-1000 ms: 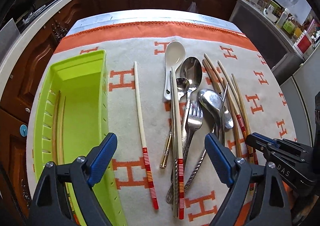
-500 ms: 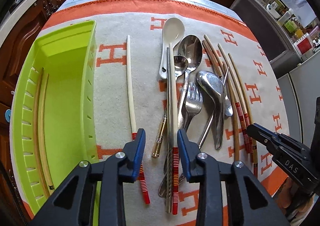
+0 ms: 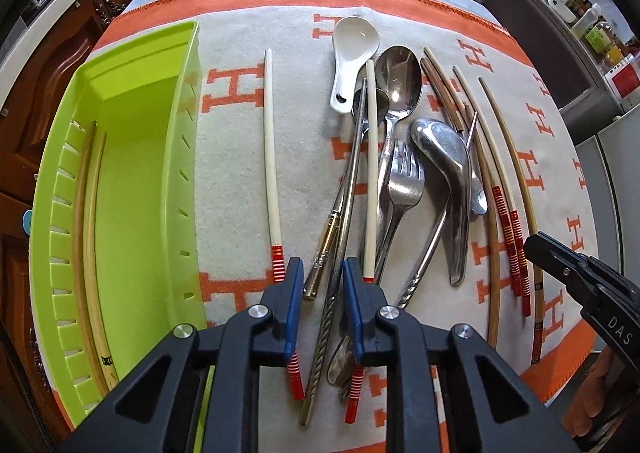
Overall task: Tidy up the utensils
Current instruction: 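Grasp a wooden chopstick with the right gripper while the left gripper grasps a twisted-handle steel utensil, then lower the chopstick and steel utensil into the green tray and open both grippers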
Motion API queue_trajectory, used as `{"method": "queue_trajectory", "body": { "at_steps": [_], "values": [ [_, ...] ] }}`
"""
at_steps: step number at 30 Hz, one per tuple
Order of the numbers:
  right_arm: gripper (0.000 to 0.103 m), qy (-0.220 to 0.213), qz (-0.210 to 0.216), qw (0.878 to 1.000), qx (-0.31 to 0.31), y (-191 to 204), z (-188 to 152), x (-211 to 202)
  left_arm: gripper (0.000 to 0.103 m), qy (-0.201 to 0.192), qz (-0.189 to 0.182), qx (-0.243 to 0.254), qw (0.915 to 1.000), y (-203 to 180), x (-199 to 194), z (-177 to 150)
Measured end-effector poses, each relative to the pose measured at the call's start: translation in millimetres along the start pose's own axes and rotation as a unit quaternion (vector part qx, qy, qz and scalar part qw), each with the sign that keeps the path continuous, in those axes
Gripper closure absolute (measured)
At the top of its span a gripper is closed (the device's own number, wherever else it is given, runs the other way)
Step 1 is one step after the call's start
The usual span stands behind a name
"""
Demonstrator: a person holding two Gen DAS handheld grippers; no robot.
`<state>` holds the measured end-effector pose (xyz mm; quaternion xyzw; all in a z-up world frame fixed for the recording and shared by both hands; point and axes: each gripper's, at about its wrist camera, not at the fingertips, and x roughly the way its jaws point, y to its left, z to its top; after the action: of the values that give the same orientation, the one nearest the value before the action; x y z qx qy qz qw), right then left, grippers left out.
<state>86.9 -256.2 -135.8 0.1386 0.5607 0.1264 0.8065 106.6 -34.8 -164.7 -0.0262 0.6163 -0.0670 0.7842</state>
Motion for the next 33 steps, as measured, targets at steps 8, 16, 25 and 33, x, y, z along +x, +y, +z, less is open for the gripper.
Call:
{"method": "queue_trajectory", "body": {
  "at_steps": [8,16,25,33],
  "values": [
    [0.097,0.0,0.012,1.0,0.0,1.0,-0.1,0.1,0.085,0.004,0.0,-0.004,1.0,-0.1,2.7,-0.2],
    [0.096,-0.004,0.022,1.0,-0.002,7.0,-0.2,-1.7,0.099,0.004,-0.013,-0.014,0.9998,2.6,-3.0,-5.9],
    [0.097,-0.014,0.024,1.0,-0.004,16.2,-1.9,-10.7,0.099,0.003,-0.037,-0.022,0.9991,8.7,-17.2,-19.9],
    [0.096,-0.021,0.03,0.999,-0.009,33.9,-2.7,-17.1,0.099,-0.043,-0.032,-0.026,0.9982,30.1,-57.7,-26.0]
  ]
}}
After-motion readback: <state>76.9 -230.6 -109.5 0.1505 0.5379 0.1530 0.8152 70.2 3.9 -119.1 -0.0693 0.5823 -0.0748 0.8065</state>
